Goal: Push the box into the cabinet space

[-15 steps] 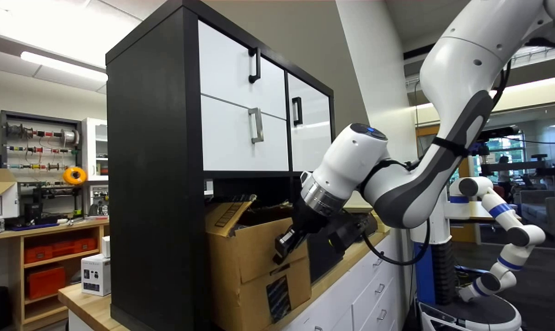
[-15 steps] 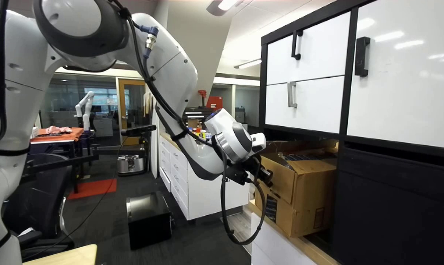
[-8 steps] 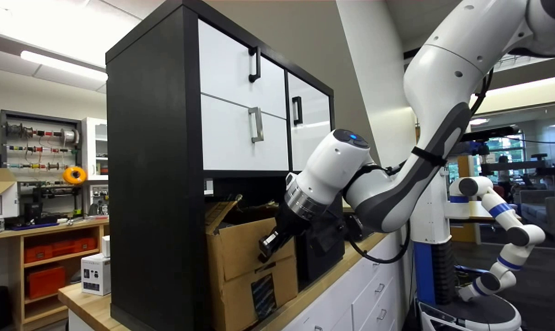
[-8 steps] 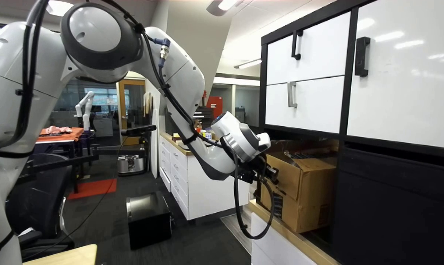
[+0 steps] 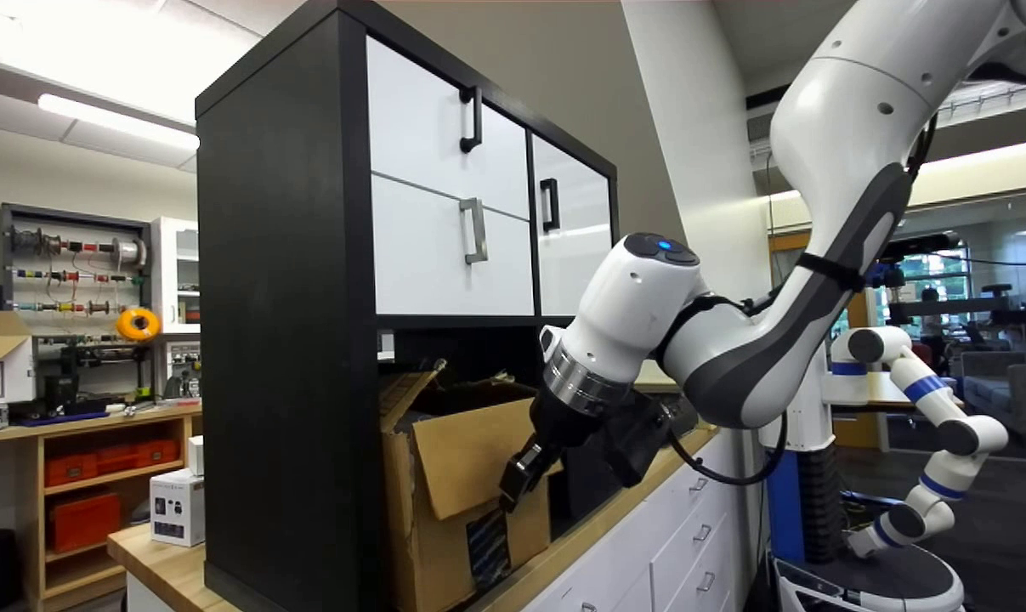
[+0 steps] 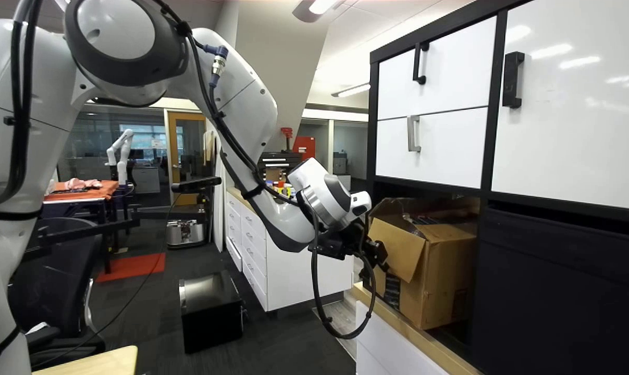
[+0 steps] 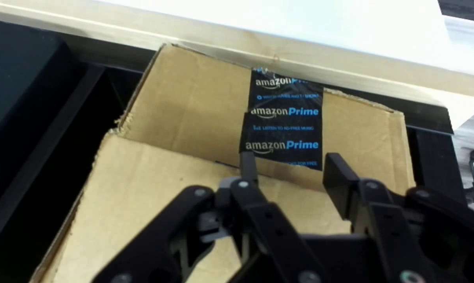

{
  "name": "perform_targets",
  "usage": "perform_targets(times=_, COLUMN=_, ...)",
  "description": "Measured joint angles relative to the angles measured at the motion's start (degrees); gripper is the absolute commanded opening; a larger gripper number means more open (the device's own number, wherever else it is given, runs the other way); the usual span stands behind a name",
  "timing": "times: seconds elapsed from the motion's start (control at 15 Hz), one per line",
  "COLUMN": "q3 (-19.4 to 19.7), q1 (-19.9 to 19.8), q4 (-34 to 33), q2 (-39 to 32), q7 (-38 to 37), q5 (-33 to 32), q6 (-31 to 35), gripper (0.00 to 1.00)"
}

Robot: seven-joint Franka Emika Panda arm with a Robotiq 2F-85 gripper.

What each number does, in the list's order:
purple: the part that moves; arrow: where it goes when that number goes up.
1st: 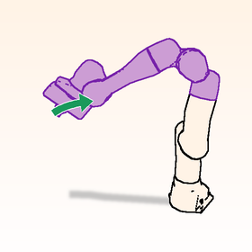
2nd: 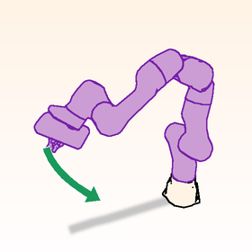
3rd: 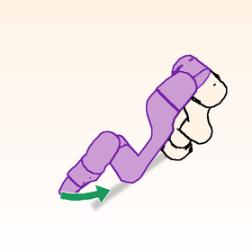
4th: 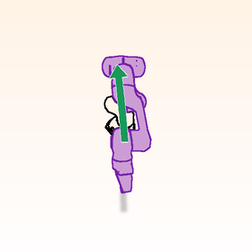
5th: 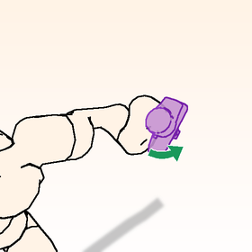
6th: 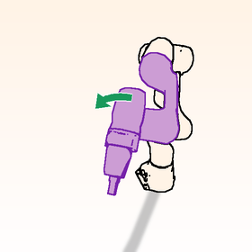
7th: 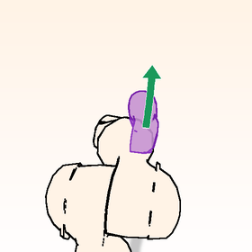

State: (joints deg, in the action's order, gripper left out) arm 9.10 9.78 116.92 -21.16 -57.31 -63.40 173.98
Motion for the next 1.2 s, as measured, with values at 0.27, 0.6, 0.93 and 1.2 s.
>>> perform_targets(times=0.27, q3=-1.8, q1=-0.1, q4=5.0, q2=6.1, q7=7.7, q5=5.4, q6=-8.8, gripper=0.99)
perform_targets(times=0.6, q3=-5.3, q1=-0.1, q4=7.2, q2=11.5, q7=18.6, q5=16.5, q6=-26.5, gripper=1.00)
perform_targets(times=0.93, q3=-7.8, q1=-0.1, q4=7.3, q2=13.9, q7=22.4, q5=22.5, q6=-37.6, gripper=1.00)
perform_targets(times=1.2, q3=-8.5, q1=-0.3, q4=7.6, q2=15.0, q7=24.6, q5=25.8, q6=-40.7, gripper=1.00)
